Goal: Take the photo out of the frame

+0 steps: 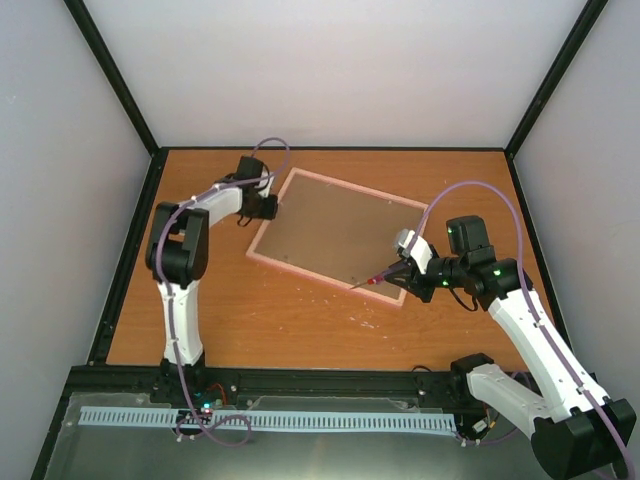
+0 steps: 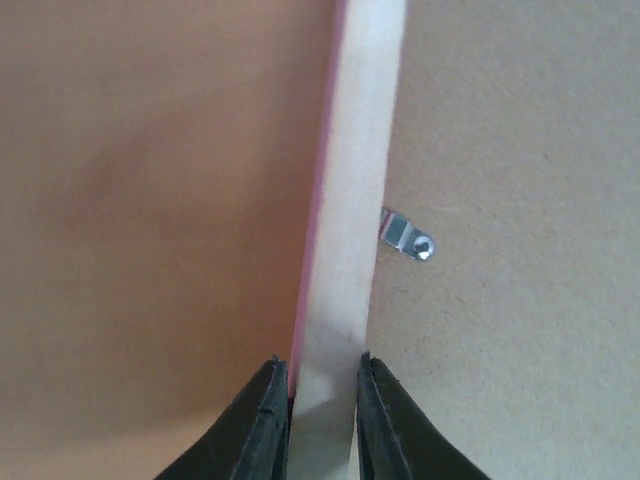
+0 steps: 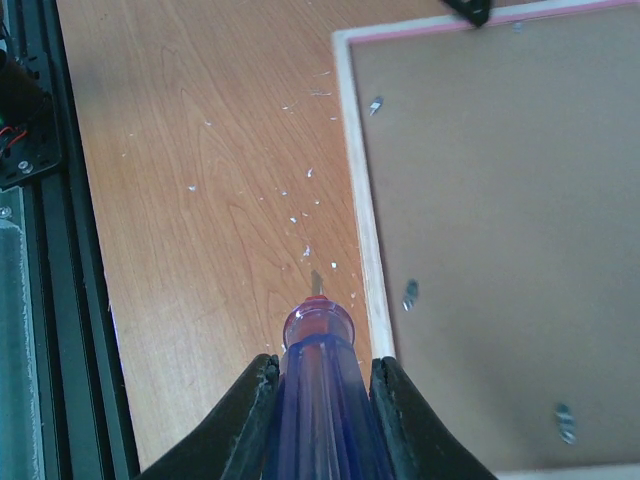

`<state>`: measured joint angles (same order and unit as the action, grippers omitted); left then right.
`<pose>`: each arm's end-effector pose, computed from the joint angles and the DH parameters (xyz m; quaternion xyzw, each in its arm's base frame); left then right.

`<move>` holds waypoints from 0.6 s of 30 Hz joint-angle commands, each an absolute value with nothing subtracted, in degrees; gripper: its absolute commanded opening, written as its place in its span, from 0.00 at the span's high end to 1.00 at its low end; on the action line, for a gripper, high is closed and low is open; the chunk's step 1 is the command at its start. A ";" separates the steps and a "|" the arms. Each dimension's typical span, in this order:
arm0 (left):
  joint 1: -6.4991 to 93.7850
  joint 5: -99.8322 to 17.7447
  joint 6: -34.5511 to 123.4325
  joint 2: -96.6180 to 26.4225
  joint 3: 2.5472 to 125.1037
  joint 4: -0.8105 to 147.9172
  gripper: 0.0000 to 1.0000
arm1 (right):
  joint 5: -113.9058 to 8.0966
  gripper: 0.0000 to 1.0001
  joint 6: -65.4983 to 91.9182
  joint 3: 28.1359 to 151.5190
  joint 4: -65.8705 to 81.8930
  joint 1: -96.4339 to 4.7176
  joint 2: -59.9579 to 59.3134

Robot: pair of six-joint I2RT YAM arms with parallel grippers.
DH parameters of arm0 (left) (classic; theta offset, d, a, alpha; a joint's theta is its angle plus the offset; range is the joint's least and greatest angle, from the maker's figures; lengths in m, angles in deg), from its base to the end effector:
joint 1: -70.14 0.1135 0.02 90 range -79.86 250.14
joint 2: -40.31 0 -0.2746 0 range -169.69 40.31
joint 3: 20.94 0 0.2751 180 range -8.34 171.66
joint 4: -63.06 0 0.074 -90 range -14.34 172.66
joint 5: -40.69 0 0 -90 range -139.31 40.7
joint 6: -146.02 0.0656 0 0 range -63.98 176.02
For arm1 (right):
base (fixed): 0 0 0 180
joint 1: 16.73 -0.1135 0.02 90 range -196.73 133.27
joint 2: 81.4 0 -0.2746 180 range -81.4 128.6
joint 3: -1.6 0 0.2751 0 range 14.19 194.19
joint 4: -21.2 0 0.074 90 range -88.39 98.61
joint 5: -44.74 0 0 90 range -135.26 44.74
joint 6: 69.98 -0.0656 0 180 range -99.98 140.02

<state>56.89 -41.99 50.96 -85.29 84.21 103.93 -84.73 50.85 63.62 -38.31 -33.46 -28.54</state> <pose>0.4890 -0.1237 0.1187 0.0848 0.9633 -0.1004 0.2342 0.1846 0.0990 0.2802 -0.4618 0.7641 0.2761 0.3558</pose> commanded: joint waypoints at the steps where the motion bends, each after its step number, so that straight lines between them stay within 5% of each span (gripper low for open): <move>1: 56.26 -41.63 38.89 -76.40 65.79 105.12 0.87 | -84.33 0.97 51.50 64.46 -36.75 -33.34 -29.02; 13: 52.65 -37.14 28.49 -58.58 36.15 92.89 0.89 | -88.55 0.97 49.22 68.19 -34.69 -33.36 -22.32; 18: 51.86 -38.67 26.46 -58.05 35.85 92.50 0.73 | -89.30 0.97 48.85 70.32 -35.25 -33.43 -20.07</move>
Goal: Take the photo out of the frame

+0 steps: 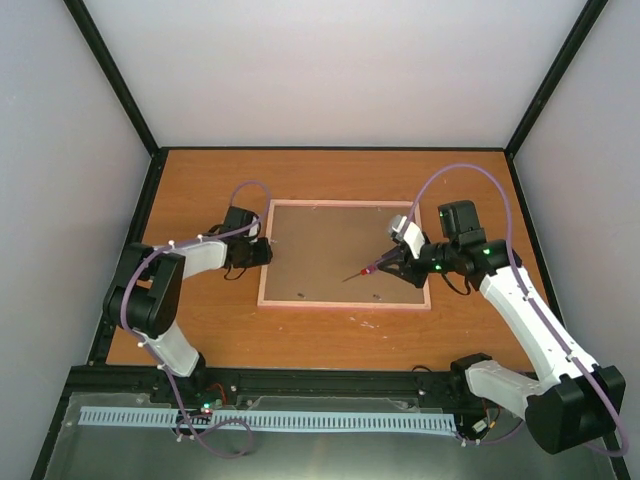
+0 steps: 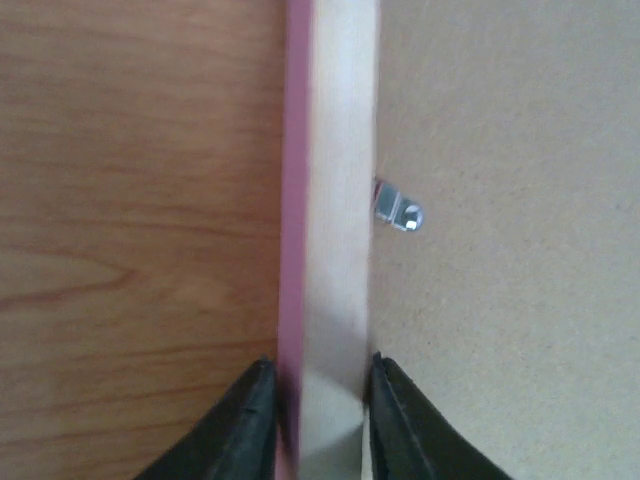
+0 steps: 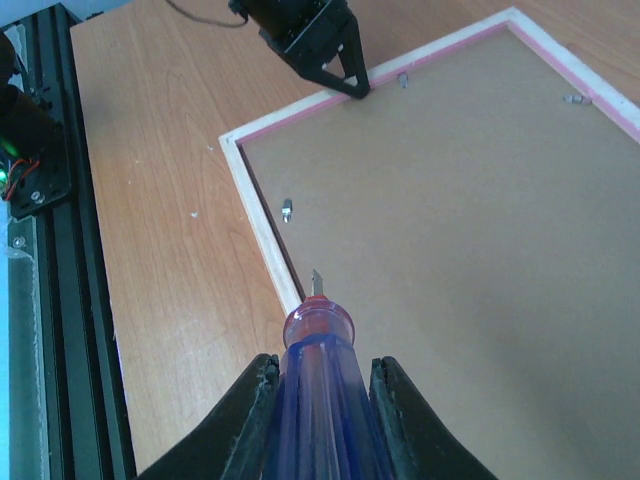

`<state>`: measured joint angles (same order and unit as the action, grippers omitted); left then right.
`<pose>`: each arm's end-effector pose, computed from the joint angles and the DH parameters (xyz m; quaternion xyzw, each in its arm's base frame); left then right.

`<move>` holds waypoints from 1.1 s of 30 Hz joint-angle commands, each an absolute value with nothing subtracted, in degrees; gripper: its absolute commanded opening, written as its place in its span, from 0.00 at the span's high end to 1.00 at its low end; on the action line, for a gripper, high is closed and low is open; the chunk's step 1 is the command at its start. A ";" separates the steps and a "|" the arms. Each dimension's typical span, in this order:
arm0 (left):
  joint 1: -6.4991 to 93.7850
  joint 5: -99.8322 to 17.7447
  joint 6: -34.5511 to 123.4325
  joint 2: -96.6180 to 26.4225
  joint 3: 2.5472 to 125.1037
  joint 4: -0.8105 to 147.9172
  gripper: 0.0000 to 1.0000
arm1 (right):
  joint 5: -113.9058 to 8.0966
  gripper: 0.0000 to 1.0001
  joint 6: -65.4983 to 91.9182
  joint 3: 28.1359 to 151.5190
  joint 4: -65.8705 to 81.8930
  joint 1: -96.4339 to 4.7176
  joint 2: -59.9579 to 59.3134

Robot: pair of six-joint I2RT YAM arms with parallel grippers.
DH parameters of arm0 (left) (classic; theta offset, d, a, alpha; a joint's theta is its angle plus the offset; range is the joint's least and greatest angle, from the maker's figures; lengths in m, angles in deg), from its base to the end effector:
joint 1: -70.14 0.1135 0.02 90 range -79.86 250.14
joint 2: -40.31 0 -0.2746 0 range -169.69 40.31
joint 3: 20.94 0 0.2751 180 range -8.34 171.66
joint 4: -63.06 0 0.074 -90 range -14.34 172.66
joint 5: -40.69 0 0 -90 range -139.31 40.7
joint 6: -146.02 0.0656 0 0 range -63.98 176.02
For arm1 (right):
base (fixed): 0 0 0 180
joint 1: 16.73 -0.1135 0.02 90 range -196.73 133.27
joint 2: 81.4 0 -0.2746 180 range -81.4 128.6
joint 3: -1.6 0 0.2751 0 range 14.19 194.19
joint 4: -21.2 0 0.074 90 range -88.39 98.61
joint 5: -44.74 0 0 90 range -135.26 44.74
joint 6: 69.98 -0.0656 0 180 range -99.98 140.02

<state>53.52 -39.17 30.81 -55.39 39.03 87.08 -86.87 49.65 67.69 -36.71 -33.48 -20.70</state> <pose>0.3229 -0.1084 0.1064 -0.0490 0.9606 -0.1725 0.2123 0.2119 0.1093 0.2812 -0.4535 0.7688 0.3006 0.3362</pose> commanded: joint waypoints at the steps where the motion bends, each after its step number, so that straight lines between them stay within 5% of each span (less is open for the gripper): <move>1: 51.86 -39.35 26.14 -57.80 36.16 92.72 0.68 | -89.30 0.97 48.84 70.26 -35.22 -33.43 -20.06; 6: 51.73 -40.28 26.09 -56.79 37.57 93.68 0.62 | -88.66 0.97 48.73 69.28 -35.11 -33.44 -20.68; 20: 45.29 -38.21 25.17 -50.08 28.75 88.32 0.88 | -85.68 0.97 48.96 72.23 -35.12 -35.88 -16.70; 33: 42.72 -36.57 20.75 -42.77 21.33 83.09 0.94 | -78.80 0.97 40.96 83.54 -28.26 -47.97 2.26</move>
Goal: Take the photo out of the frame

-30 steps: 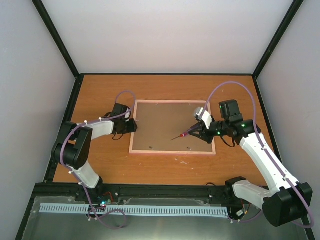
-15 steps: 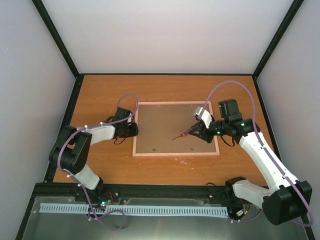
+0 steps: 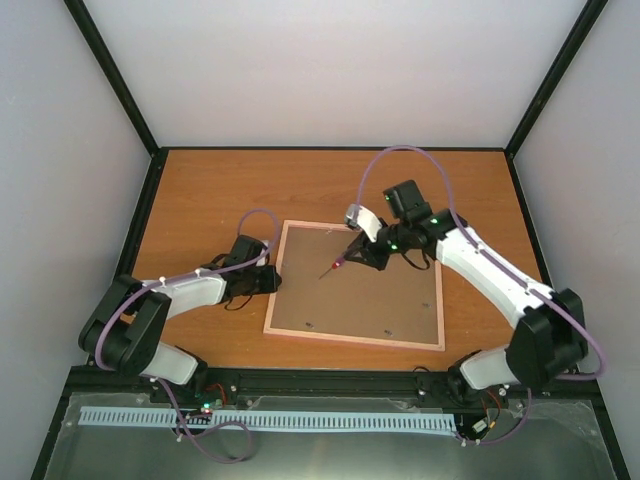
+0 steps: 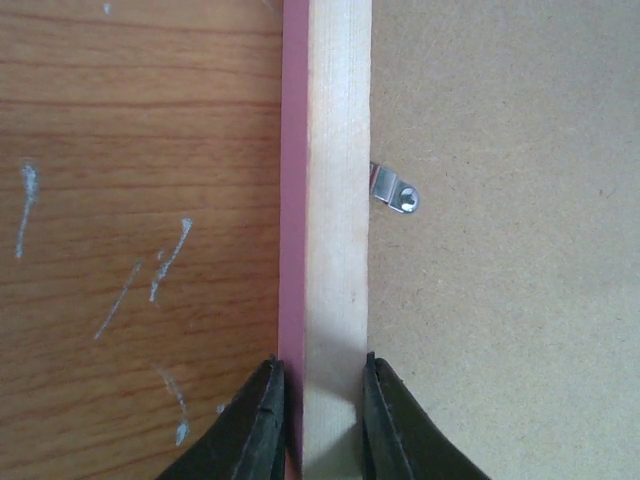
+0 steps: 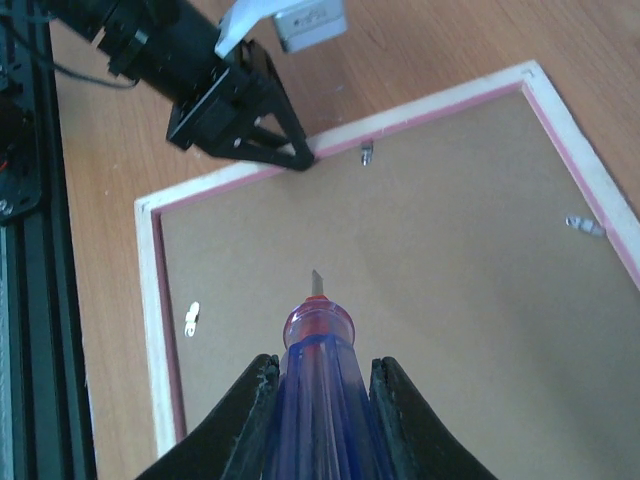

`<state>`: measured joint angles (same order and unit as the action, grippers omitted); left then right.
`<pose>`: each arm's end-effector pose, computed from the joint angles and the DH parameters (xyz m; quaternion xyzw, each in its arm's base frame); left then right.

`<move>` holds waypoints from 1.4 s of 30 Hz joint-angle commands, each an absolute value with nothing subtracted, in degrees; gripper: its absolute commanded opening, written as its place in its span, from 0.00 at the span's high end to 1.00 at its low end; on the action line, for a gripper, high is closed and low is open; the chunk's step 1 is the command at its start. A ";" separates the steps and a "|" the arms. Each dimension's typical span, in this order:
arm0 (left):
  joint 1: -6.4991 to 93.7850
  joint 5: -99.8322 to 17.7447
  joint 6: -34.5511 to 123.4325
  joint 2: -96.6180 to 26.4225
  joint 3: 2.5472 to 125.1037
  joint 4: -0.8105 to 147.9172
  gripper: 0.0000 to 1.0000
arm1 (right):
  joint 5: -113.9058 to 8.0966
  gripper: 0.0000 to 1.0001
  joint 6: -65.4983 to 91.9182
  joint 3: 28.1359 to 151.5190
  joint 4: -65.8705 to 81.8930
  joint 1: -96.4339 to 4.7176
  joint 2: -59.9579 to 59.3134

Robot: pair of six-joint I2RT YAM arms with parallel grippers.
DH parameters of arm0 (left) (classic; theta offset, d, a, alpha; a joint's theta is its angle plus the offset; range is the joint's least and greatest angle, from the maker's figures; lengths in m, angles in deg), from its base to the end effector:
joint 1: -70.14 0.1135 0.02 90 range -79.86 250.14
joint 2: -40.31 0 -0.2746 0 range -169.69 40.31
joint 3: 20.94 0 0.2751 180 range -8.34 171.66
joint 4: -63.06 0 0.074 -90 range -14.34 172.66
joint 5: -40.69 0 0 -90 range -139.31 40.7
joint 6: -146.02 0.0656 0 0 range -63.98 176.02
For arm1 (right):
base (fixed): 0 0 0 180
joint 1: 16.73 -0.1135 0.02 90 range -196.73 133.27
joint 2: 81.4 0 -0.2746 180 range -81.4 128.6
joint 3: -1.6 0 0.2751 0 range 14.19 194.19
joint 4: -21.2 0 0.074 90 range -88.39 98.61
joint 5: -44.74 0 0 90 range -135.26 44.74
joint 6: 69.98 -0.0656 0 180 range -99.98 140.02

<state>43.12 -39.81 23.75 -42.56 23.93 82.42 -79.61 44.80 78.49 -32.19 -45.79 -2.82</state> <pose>0.2423 -0.1357 0.0998 -0.0206 0.9565 -0.2076 0.2041 0.2565 0.1849 0.2695 -0.4916 0.7725 0.2922 0.2759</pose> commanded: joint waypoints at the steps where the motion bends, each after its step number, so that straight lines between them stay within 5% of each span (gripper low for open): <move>1: 42.72 -36.41 20.54 -42.83 20.94 82.48 0.94 | -78.92 0.97 40.35 84.95 -28.18 -48.65 4.16; 16: 42.67 -36.72 18.26 -42.11 19.08 80.55 0.99 | -79.82 0.97 33.74 99.96 -29.16 -53.50 21.32; 42: 42.68 -36.70 18.05 -41.70 17.52 79.21 0.99 | -74.48 0.97 30.20 107.50 -30.11 -54.88 30.58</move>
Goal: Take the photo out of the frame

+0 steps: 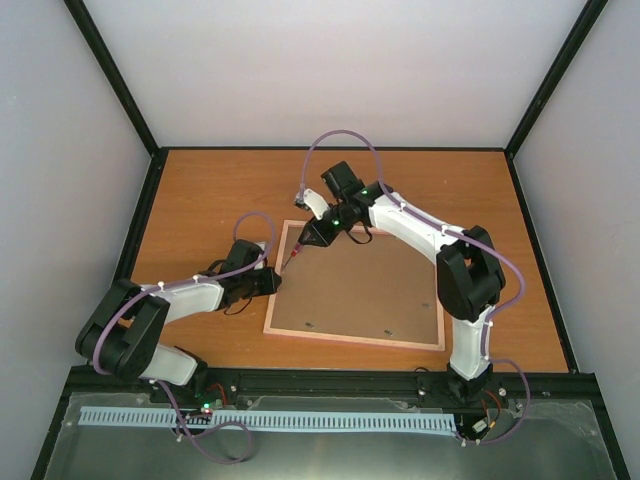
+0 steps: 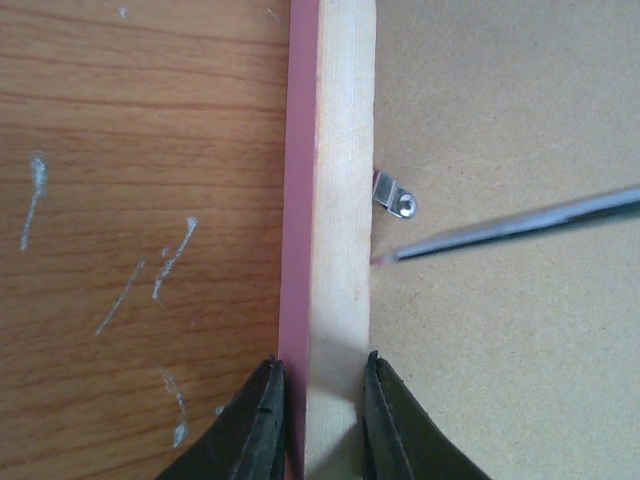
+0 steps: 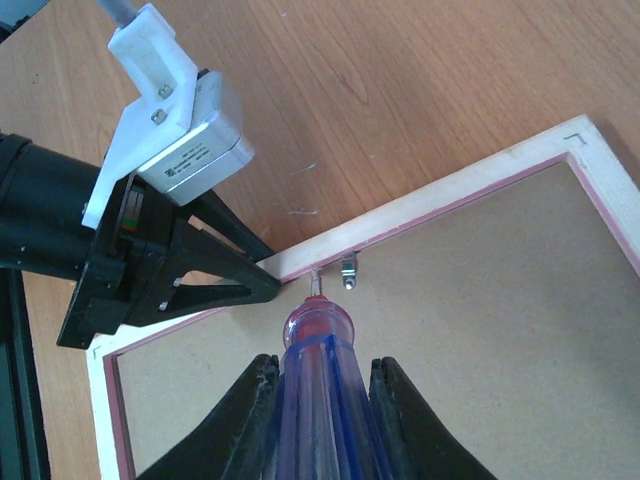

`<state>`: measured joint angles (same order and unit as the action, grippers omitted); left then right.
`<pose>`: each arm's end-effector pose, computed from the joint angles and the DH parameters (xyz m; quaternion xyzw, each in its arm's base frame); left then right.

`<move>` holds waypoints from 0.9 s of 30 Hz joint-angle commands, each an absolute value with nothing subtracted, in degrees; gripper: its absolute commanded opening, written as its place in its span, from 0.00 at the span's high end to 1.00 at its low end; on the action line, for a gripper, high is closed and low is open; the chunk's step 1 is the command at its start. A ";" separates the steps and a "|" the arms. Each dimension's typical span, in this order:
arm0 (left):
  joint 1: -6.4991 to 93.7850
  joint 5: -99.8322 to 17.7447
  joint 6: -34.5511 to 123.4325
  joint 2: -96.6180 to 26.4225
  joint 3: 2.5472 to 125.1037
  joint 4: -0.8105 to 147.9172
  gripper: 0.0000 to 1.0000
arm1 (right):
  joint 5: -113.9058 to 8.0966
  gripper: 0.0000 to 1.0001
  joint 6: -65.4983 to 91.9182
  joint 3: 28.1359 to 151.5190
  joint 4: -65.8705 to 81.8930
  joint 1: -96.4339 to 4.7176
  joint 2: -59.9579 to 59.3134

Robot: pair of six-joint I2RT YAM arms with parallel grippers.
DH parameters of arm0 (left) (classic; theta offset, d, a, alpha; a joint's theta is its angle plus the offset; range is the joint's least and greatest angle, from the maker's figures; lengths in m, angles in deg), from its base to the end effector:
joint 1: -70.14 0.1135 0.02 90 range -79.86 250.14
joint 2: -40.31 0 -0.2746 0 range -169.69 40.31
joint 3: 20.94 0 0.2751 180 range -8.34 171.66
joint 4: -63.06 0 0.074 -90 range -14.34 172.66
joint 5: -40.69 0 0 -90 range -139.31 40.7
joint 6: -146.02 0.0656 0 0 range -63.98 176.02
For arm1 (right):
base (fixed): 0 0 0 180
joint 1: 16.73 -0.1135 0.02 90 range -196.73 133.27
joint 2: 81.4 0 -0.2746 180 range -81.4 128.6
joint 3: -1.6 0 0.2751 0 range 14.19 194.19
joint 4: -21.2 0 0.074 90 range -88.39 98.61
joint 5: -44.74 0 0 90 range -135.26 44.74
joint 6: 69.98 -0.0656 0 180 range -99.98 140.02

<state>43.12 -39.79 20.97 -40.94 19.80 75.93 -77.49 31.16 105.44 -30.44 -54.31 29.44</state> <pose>0.2357 -0.1324 0.0949 -0.0402 0.9456 -0.2289 0.2276 0.3417 0.3071 0.2260 -0.4499 0.8117 0.3195 0.1916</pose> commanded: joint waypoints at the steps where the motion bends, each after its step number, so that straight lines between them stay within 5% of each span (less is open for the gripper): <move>1: 42.67 -36.67 18.05 -41.72 17.43 79.13 0.99 | -74.22 0.97 30.08 107.53 -30.15 -54.88 30.86; 27: 42.72 -38.40 17.62 -42.10 17.05 79.41 0.99 | -55.25 0.97 29.27 105.60 -37.22 -55.04 24.21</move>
